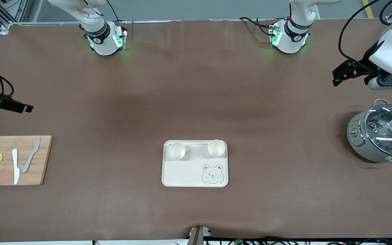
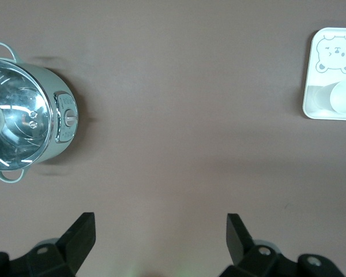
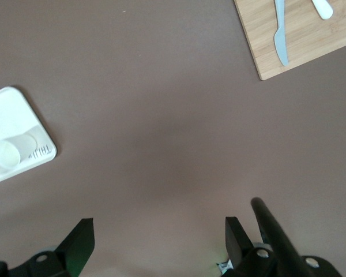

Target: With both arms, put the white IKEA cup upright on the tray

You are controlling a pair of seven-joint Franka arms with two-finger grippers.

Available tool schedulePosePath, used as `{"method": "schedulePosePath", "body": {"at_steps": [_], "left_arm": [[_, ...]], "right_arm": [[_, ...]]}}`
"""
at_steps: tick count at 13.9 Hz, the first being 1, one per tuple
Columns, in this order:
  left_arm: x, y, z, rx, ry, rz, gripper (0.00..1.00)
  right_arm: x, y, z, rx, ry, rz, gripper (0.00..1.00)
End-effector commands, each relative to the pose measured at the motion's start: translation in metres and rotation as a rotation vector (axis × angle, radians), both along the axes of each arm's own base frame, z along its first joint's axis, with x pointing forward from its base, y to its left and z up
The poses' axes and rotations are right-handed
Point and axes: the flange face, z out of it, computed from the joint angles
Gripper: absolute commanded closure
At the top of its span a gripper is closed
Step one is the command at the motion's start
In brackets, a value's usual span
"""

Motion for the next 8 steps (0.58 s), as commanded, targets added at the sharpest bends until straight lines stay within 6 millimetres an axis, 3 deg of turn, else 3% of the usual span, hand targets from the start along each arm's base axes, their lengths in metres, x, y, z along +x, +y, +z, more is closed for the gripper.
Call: {"method": "schedulePosePath", "body": {"at_steps": [1,2,4,6,8], "left_arm": [[-0.008,0.001,0.006,-0.021,-0.020,0.005,0.00],[-0.008,0.003,0.007,-0.022,-0.023,0.006,0.00],[-0.002,0.000,0.021,-0.089,-0.042,0.022,0.00],[-0.003,0.002,0.020,-0.093,-0.030,0.014,0.00],[-0.006,0.003,0.016,-0.084,0.000,0.017,0.00]], "right_arm": [[-0.029,0.041,0.033,-0.091,-0.036,0.117,0.00],[-0.034,0.056,0.031,-0.132,-0.032,0.156,0.00],[-0.044,0.050,0.035,-0.128,-0.048,0.248,0.00],[-0.042,0.040,0.032,-0.106,-0.070,0.378,0.00],[-0.045,0.054,0.037,-0.114,-0.083,0.406,0.00]]}}
